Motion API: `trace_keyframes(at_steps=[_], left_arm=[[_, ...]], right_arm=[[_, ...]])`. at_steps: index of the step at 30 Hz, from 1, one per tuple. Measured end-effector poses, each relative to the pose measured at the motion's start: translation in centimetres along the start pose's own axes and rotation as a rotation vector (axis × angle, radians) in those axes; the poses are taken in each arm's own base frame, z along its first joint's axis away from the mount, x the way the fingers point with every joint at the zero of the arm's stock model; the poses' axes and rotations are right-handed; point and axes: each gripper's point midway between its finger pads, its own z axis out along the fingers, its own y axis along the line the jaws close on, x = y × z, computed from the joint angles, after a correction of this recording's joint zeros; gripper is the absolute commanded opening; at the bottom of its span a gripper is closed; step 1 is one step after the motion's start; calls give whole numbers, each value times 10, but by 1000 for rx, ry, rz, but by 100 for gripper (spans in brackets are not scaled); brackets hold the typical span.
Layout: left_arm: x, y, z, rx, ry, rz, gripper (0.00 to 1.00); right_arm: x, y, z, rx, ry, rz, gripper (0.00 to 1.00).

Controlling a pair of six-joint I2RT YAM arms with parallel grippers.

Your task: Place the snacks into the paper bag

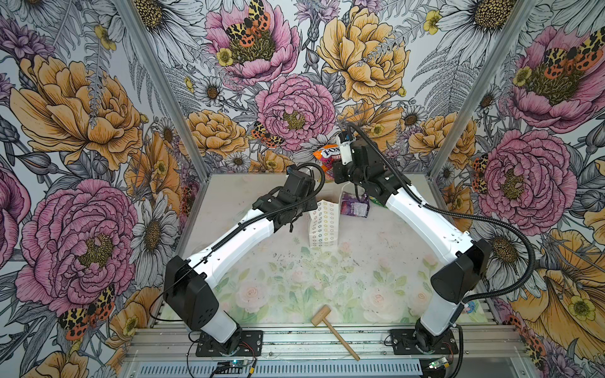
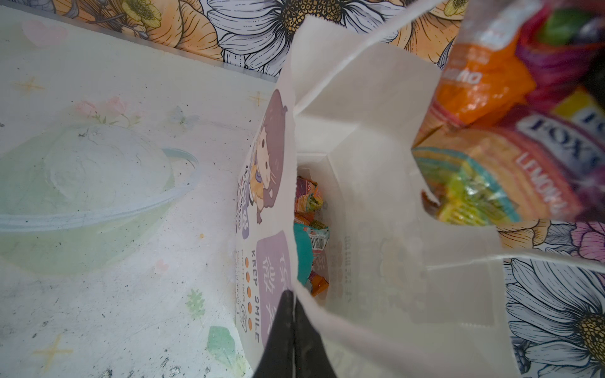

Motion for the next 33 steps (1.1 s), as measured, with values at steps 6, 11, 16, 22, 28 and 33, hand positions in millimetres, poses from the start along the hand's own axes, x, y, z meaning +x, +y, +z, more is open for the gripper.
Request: trace_keyframes(at_steps=[6, 11, 16, 22, 28, 33], left_arm=[[0, 0, 0, 0, 0, 0, 0], [0, 0, 0, 0, 0, 0, 0], [0, 0, 0, 0, 0, 0, 0], [0, 0, 0, 2, 1, 0, 0], [0, 0, 0, 4, -1, -1, 0], [1, 0, 0, 4, -1, -1, 0]], right_arm=[[3, 7, -1, 1, 10, -12, 0], [2, 8, -2, -1, 9, -12, 0], [-14, 9, -9, -6, -27, -3, 0], [-34, 12, -9, -18, -72, 23, 0], [-21, 14, 9, -19, -34, 49, 0], [-16, 15, 15, -17, -19, 75, 0]])
